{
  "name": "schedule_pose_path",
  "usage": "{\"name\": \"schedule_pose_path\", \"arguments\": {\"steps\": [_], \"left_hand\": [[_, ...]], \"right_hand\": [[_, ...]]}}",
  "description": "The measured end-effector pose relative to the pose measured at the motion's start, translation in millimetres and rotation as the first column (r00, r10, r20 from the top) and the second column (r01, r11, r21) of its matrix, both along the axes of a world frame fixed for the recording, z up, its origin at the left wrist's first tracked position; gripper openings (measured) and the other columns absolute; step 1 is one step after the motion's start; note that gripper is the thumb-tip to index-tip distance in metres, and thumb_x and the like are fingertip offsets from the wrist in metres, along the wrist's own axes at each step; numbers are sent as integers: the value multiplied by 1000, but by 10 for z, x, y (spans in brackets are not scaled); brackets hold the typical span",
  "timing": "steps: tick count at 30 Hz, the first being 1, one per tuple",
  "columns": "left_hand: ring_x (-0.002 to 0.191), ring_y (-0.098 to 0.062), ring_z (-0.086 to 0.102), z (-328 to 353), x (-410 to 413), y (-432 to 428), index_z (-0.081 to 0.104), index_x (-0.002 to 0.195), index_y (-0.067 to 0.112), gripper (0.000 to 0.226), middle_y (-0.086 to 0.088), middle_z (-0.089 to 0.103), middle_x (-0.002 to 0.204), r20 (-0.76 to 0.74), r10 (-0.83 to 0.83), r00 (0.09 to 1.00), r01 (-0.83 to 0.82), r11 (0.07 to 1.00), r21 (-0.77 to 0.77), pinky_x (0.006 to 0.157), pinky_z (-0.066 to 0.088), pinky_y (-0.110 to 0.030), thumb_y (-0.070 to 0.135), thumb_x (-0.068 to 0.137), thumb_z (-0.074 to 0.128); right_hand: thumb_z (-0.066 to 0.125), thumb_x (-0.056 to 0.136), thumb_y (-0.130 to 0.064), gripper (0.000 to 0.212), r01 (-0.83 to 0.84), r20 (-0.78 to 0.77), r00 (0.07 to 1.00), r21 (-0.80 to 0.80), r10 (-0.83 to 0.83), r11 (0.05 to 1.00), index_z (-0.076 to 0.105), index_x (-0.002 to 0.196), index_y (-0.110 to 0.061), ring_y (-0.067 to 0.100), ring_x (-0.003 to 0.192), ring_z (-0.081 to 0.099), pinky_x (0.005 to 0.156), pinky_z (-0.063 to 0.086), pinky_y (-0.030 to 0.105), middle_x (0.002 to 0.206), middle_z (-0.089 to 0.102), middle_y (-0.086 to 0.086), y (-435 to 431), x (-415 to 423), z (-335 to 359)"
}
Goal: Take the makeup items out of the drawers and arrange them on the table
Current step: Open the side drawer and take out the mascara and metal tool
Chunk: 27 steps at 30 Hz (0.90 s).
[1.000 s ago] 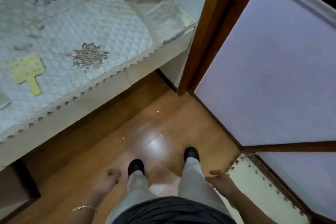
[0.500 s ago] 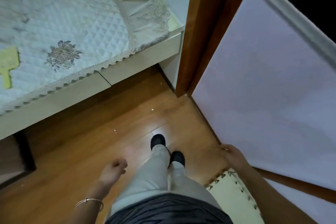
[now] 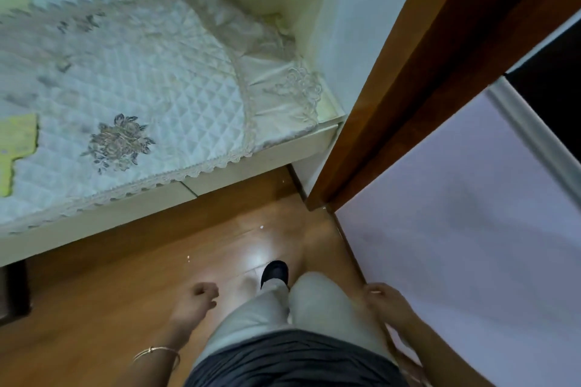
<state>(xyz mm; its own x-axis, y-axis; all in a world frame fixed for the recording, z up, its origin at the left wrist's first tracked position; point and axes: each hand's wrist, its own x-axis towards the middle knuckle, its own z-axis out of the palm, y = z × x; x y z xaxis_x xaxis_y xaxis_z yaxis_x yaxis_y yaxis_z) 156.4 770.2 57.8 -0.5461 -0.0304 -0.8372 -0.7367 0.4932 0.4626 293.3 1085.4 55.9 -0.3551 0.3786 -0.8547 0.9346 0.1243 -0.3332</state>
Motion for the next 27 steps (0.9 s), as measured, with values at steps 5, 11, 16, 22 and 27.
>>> {"name": "schedule_pose_path", "arguments": {"steps": [5,11,16,22,27], "left_hand": [[95,-24,52,-2,-142,98,55,96,6,11,-11,56,106,-9,95,995,-95,995,-5,79,37,-32,13,94,46],[89,-25,52,-95,97,348,53,98,4,13,-14,56,102,103,301,948,-290,951,-110,60,36,-27,14,94,46],[72,-20,52,-103,231,690,54,75,14,19,-12,57,94,141,396,907,-385,917,-100,55,30,-26,9,92,48],[82,-18,52,-76,55,1030,54,72,16,22,-4,56,83,87,426,900,-426,904,-16,62,40,-19,8,92,48],[82,-18,50,-270,-444,1132,53,80,14,14,-6,53,87,15,343,939,-343,939,-4,60,39,-18,11,92,47]], "right_hand": [[49,94,-18,27,-71,-63,995,0,71,997,56,116,-5,32,109,57,94,43,36,117,60,15,243,-530,68],[53,91,-20,13,-159,-17,987,-138,158,978,54,104,-21,21,99,56,83,42,27,104,55,2,670,-928,53],[55,90,-18,8,-300,12,953,-128,304,945,57,97,-18,23,100,56,83,40,25,102,54,3,991,-1337,-7],[52,90,-17,11,-378,-21,925,-140,379,915,56,101,-15,20,93,55,65,42,24,103,55,4,919,-1932,-117],[56,90,-15,20,-357,-64,934,-166,351,919,60,108,-7,15,77,54,61,43,23,88,61,8,660,-2399,-332]]}}
